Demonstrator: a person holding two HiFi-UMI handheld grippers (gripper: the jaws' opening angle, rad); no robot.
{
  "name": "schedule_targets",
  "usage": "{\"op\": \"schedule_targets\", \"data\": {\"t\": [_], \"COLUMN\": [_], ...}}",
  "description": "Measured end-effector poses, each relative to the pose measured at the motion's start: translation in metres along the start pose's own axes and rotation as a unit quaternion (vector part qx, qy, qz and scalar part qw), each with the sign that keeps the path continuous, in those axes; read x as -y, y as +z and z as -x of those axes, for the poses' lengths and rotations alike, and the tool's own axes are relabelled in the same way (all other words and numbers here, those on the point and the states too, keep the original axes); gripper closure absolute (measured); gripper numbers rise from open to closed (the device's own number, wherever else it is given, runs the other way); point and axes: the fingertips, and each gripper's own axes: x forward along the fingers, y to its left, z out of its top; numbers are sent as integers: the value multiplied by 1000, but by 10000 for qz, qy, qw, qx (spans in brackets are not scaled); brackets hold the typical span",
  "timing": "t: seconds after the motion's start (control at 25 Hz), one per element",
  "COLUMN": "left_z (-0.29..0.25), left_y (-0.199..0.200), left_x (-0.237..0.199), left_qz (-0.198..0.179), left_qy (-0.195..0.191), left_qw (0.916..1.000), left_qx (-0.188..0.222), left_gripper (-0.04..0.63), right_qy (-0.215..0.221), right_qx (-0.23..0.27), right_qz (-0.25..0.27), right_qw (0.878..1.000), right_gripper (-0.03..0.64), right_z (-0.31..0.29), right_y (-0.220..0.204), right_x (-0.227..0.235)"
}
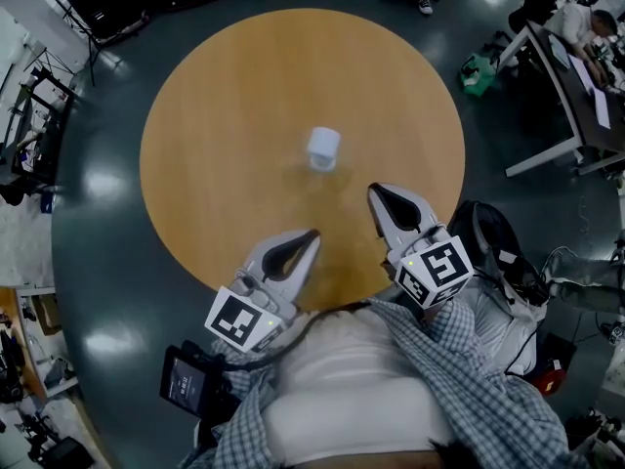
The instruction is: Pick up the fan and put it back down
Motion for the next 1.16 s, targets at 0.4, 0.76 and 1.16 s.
{"op": "schedule_targets", "data": {"t": [0.4, 0.76, 1.16], "left_z": [-6, -5, 0], "left_y": [1, -3, -1], "left_x": [4, 7, 12], "left_qz": [-38, -50, -42], "left_qy": [-11, -11, -13], "left_qw": [10000, 10000, 10000], "left_qx": [-28, -67, -56], "left_gripper": [595, 595, 595], "right_qy": [5, 22, 51], "right_qx": [-36, -77, -121], "right_qz": [-9, -20, 30], "right_qw": [10000, 10000, 9999], "right_gripper": [614, 614, 614], "right_z": [3, 4, 6], "right_y": [1, -4, -5], "right_x": [4, 2, -2]}}
